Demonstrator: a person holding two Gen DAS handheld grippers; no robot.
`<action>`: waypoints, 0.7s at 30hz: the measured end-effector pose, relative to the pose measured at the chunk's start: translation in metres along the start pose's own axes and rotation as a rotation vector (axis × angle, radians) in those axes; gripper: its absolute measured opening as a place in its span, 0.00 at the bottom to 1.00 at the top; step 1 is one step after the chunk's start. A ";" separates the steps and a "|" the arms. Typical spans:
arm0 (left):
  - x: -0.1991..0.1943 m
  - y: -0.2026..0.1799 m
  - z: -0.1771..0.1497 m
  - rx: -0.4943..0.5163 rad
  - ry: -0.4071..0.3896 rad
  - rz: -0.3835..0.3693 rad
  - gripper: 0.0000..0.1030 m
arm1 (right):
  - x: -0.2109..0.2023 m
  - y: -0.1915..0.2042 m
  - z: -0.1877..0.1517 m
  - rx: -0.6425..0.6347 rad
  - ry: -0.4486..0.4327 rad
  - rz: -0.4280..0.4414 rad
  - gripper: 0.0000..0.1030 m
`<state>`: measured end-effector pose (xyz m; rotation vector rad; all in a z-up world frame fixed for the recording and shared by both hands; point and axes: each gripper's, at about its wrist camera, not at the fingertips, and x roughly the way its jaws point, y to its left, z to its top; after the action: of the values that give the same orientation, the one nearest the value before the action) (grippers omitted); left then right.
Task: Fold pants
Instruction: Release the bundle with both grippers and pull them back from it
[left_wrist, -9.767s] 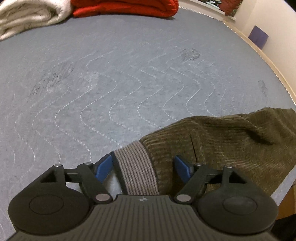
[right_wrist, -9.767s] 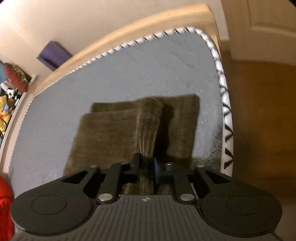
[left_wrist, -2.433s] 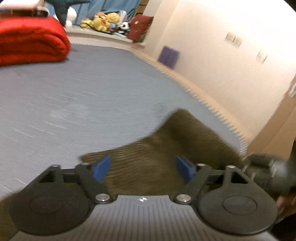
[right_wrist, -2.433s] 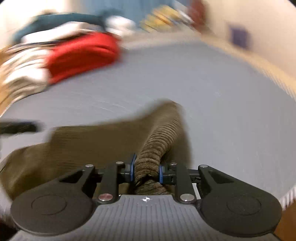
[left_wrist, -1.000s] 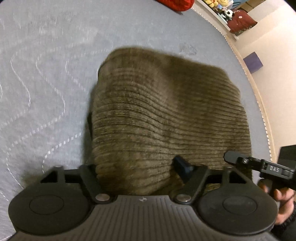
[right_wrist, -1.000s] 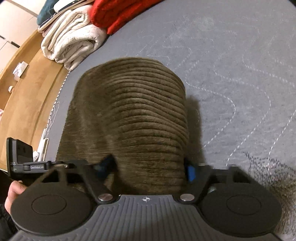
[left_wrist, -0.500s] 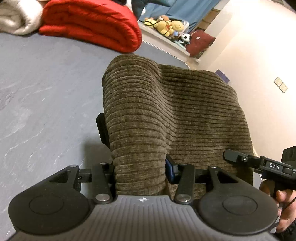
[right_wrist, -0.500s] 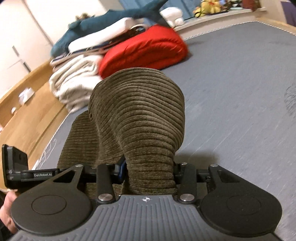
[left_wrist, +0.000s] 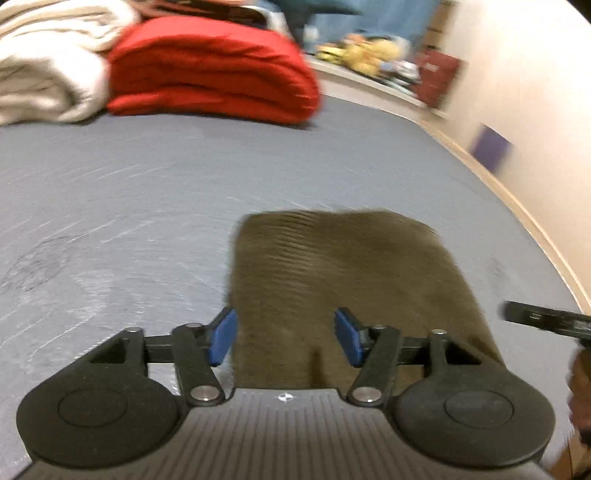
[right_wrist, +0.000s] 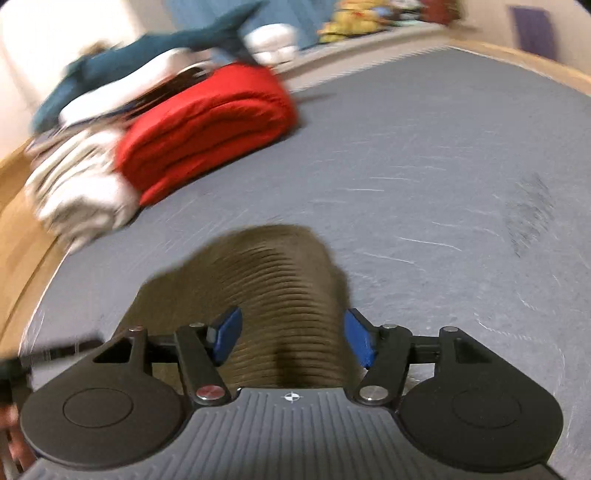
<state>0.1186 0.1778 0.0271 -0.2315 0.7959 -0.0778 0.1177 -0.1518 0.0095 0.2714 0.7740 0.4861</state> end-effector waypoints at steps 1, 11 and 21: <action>-0.003 -0.001 -0.007 0.048 0.014 -0.027 0.40 | 0.000 0.007 -0.004 -0.049 0.023 0.032 0.63; 0.019 -0.019 -0.063 0.401 0.286 0.014 0.15 | 0.030 0.025 -0.045 -0.352 0.274 -0.029 0.55; 0.004 -0.038 -0.023 0.282 0.004 0.052 0.33 | 0.006 0.030 -0.032 -0.317 0.041 -0.053 0.59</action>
<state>0.1057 0.1367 0.0179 0.0565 0.7848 -0.1399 0.0883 -0.1210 -0.0036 -0.0535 0.7303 0.5576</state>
